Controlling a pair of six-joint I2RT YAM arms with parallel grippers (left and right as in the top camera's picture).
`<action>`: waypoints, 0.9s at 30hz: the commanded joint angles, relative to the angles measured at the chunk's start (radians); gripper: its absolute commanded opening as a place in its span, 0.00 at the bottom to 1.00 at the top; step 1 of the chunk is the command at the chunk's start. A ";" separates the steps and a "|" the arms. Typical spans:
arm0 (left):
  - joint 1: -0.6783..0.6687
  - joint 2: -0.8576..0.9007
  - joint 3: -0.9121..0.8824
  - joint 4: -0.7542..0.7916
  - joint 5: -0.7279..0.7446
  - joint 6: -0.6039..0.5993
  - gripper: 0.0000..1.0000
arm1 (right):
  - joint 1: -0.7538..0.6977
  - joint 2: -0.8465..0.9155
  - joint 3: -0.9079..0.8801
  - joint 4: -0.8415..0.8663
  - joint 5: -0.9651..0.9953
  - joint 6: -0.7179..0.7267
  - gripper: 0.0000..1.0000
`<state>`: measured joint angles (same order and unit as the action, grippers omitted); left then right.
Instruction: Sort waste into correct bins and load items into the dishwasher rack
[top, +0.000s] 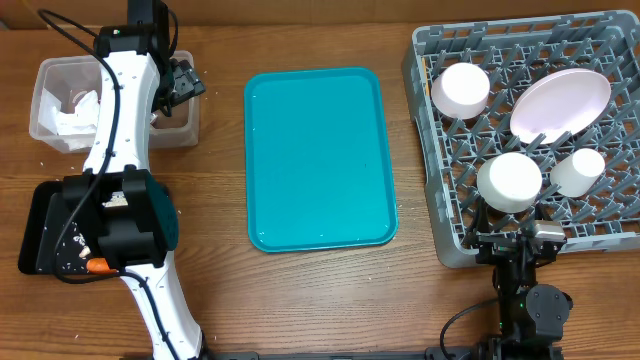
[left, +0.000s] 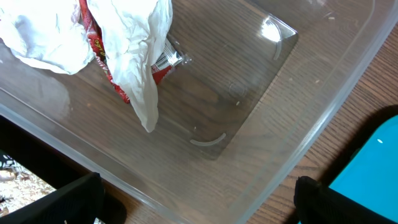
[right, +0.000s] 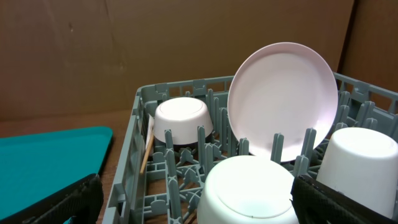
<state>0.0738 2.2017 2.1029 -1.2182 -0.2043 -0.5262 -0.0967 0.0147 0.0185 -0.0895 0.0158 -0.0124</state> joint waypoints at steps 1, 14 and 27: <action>-0.004 -0.006 0.021 0.000 0.003 -0.024 1.00 | -0.003 -0.012 -0.010 0.008 0.013 -0.007 1.00; -0.011 -0.021 0.021 0.000 0.003 -0.024 1.00 | -0.003 -0.012 -0.010 0.008 0.013 -0.007 1.00; -0.038 -0.311 0.020 0.000 0.004 -0.024 1.00 | -0.003 -0.012 -0.010 0.008 0.013 -0.007 1.00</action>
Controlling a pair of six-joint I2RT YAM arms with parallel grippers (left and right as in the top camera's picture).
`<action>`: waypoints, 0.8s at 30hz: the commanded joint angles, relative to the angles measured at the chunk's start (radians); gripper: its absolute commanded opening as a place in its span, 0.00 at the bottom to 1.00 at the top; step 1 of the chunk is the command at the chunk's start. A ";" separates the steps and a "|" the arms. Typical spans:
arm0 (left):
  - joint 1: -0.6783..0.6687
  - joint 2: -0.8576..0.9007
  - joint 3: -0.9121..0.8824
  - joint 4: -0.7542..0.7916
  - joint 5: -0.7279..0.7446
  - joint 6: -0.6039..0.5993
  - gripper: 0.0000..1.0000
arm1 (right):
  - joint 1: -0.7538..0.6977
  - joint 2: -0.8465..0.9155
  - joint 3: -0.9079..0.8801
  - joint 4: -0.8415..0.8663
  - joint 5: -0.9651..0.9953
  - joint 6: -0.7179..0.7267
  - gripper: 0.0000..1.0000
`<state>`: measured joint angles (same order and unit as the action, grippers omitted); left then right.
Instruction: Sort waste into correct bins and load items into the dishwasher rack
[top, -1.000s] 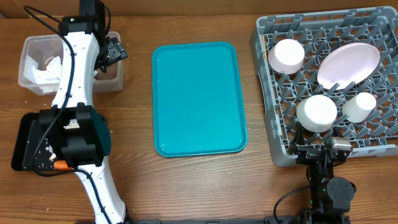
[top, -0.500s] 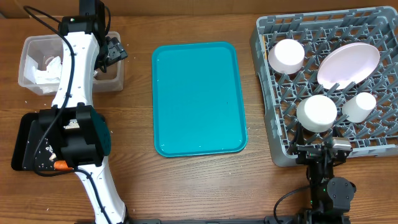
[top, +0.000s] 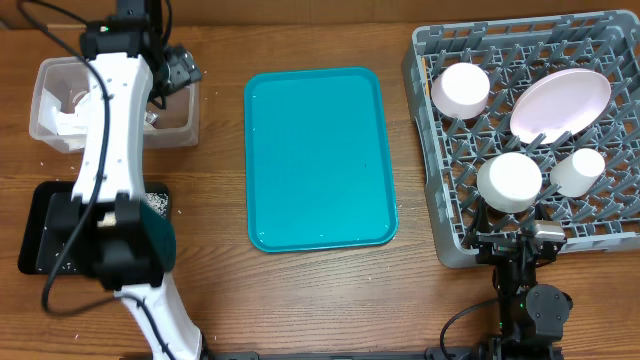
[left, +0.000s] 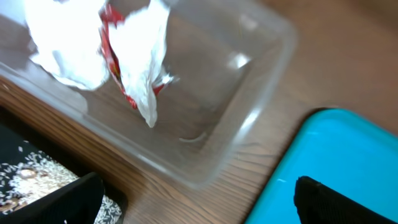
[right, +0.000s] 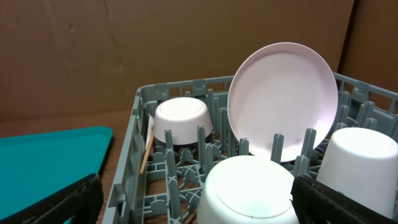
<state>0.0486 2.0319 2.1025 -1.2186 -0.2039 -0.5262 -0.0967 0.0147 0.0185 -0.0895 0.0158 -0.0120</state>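
A clear waste bin (top: 170, 130) at the back left holds crumpled white paper (left: 65, 46) and a red wrapper (left: 114, 59). My left gripper (top: 178, 70) hangs over the bin's right end, open and holding nothing, with its dark fingers (left: 59, 199) at the lower corners of the wrist view. On the right, the grey dishwasher rack (top: 430, 190) holds a pink plate (right: 283, 99), a white bowl (right: 180, 118) and two white cups (top: 510, 180). Open and empty, my right gripper (top: 520, 235) sits at the rack's front edge.
A teal tray (top: 318, 158) lies in the middle of the wooden table. A black tray (top: 35, 235) with scattered rice grains sits front left, partly under my left arm. A thin wooden stick (right: 147, 152) leans inside the rack's left wall.
My left gripper now stands farther back from the clear bin, whose outer wall, the teal tray and the black tray now show in its view. The right arm has not moved.
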 joint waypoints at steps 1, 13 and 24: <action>-0.013 -0.170 0.021 0.000 0.003 -0.024 1.00 | -0.003 -0.012 -0.010 0.008 0.013 -0.008 1.00; -0.008 -0.381 -0.012 -0.054 -0.013 0.036 1.00 | -0.003 -0.012 -0.010 0.008 0.013 -0.008 1.00; -0.010 -0.654 -0.592 0.178 0.091 0.218 1.00 | -0.003 -0.012 -0.010 0.008 0.013 -0.008 1.00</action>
<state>0.0345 1.4601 1.6855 -1.1271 -0.1902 -0.4339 -0.0967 0.0147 0.0185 -0.0891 0.0158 -0.0135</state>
